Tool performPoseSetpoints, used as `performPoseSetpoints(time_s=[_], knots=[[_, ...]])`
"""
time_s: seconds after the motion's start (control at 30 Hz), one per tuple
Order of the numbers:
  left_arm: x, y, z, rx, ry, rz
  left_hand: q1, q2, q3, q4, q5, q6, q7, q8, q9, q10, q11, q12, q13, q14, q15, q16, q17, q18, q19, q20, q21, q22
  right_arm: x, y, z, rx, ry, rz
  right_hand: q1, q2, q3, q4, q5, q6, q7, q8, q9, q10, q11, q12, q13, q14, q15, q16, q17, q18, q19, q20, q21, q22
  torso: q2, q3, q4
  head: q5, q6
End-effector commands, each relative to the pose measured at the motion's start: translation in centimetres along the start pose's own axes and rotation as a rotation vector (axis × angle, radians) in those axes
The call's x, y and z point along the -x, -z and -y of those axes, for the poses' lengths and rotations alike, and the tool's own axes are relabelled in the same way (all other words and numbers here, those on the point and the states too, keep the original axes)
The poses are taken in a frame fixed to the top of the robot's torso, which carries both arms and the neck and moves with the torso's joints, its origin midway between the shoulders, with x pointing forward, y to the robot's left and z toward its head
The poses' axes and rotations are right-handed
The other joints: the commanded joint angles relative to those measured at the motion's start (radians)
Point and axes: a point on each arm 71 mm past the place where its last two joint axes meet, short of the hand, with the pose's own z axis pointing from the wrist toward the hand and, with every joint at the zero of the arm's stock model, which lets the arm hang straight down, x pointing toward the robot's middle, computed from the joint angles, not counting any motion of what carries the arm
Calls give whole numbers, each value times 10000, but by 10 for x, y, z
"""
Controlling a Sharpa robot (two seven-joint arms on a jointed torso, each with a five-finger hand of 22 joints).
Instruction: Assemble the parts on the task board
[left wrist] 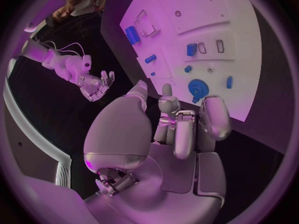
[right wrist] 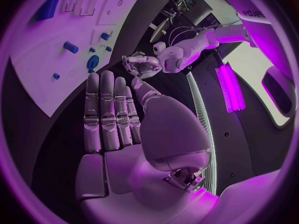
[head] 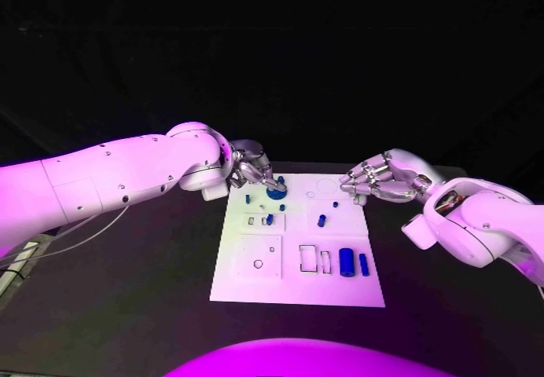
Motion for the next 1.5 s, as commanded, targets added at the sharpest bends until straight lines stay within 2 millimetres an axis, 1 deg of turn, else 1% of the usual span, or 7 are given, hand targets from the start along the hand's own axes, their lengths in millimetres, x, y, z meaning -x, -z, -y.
performPoseSetpoints(time_s=[0.03,0.23,0.33,0.5,0.77,1.1,1.5], knots=[[-1,-5,-2,943,-1548,-528,22,133,-88,-8,0,-75,-37,26,77,103,-2,137,182,915,-75,96,2298,-145,78,-5,82,126,7,3,4,226,-1700,-143,180,-38,295,-20,20,71,97,-303,-83,326,31,-909,-1154,249,171,-1018,-875,178,-242,226,-667,-692,-35,7,-12,-34,35],[-4,-15,4,1428,-2094,-899,110,282,-211,-4,1,-257,11,-114,184,290,31,473,668,1040,-60,377,2630,-249,367,-12,379,647,20,8,12,325,-1579,181,102,-256,579,58,17,434,79,-755,-149,798,151,-1417,-2768,1141,166,-2153,-2148,159,129,286,-1213,-1969,-6,17,-25,-81,52],[-6,-19,8,1735,-2400,-1149,-43,356,-343,7,-2,-256,22,-193,230,394,41,646,929,1040,-52,377,2630,-295,503,-11,517,882,24,10,13,469,-1337,435,57,-389,555,72,46,513,107,-869,-159,905,154,-1414,-3043,1072,236,-2480,-2429,156,23,345,-1222,-2309,-7,12,-16,-118,18],[-10,-29,14,2107,-2588,-1421,-325,437,-639,0,-3,-324,75,-400,278,142,93,456,709,1040,-8,377,2630,-283,459,19,501,835,28,11,13,606,-1115,778,-108,-592,432,159,491,468,223,-1073,-197,696,316,-1394,-3343,725,405,-2866,-2748,140,-205,492,-1217,-2693,0,5,-12,-120,7],[-16,-39,21,2360,-2708,-1840,-819,629,-1257,11,-4,-319,149,-714,371,-83,171,333,629,1023,69,342,2589,-234,294,101,389,637,32,11,12,792,-1086,1330,-204,-658,383,255,1246,506,280,-1229,-208,582,376,-1352,-3618,630,466,-2879,-3028,151,-294,565,-1182,-3061,17,-4,-20,-133,-86],[-20,-45,23,2538,-2969,-2092,-866,659,-1350,-1,-3,-307,154,-758,392,-125,176,296,585,1019,75,332,2578,-226,269,109,371,604,33,10,12,769,-1111,1549,-250,-668,379,308,1431,492,327,-1297,-218,467,433,-1365,-3777,472,529,-2901,-3206,145,-400,621,-1198,-3270,32,-1,-2,-106,-162],[-20,-50,16,2797,-3088,-2187,-391,740,-1403,-31,1,-307,189,-938,487,-432,213,10,252,972,112,239,2470,-167,74,149,219,339,32,8,13,699,-1102,1660,-120,-667,472,241,1672,447,364,-1321,-231,377,463,-1353,-3938,399,556,-2886,-3380,151,-452,655,-1180,-3476,35,1,-13,-112,-235]])
